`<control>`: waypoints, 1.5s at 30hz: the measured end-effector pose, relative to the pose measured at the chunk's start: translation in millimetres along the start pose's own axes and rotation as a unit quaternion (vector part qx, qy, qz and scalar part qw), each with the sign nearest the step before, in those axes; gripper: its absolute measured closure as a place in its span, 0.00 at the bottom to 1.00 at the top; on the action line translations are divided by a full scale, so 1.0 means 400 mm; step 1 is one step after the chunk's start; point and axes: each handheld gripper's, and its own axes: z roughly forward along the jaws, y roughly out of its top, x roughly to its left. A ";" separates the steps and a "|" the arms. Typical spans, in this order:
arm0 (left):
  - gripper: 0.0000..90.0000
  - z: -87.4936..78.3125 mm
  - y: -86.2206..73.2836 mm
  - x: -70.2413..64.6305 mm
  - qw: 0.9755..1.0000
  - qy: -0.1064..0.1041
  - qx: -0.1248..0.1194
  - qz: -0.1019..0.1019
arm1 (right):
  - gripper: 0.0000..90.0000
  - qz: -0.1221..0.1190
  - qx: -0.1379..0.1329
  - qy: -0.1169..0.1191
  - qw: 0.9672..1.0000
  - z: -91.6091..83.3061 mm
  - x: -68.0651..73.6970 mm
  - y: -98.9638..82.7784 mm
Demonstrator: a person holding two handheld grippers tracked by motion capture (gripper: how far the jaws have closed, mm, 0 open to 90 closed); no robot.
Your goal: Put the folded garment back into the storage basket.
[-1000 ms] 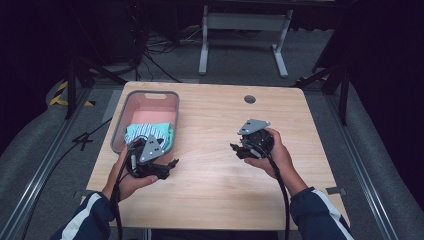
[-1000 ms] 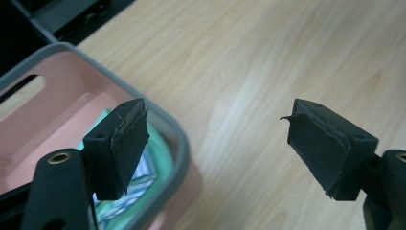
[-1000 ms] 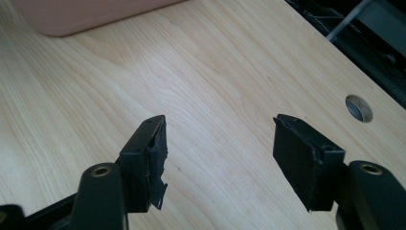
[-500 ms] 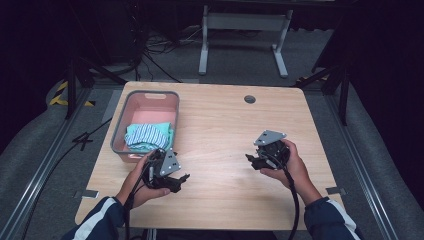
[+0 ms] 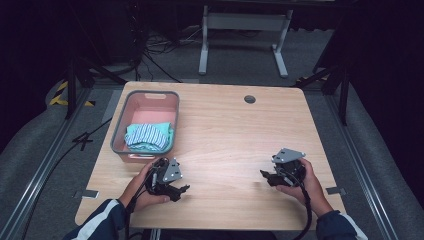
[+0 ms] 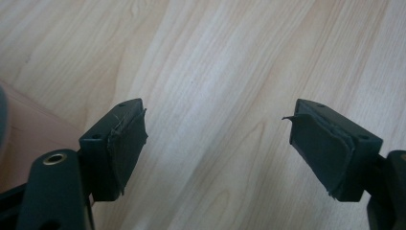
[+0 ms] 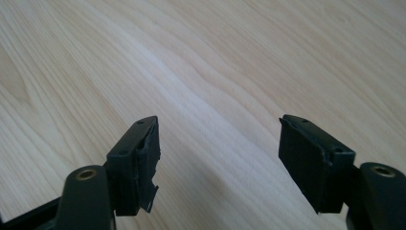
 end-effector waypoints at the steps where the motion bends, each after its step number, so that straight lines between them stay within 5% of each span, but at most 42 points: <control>1: 0.23 0.004 -0.004 -0.002 1.000 -0.003 0.002 0.000 | 0.35 0.001 -0.001 -0.001 1.000 0.000 -0.002 -0.010; 10: 0.22 0.013 -0.025 -0.010 1.000 -0.022 0.000 -0.007 | 0.35 0.074 0.003 -0.004 0.997 -0.018 -0.046 -0.138; 22: 0.20 0.010 -0.072 -0.005 0.999 -0.045 0.002 -0.026 | 0.32 0.119 -0.035 0.010 0.992 -0.051 -0.064 -0.229; 24: 0.19 0.008 -0.083 -0.004 0.998 -0.047 -0.001 -0.042 | 0.29 0.132 -0.043 0.010 0.990 -0.052 -0.066 -0.241; 31: 0.17 0.013 -0.116 0.004 0.993 -0.058 -0.033 -0.094 | 0.24 0.135 -0.039 0.009 0.990 -0.049 -0.074 -0.242; 45: 0.16 0.010 -0.118 0.006 0.994 -0.054 -0.030 -0.091 | 0.24 0.134 -0.040 0.009 0.990 -0.049 -0.074 -0.242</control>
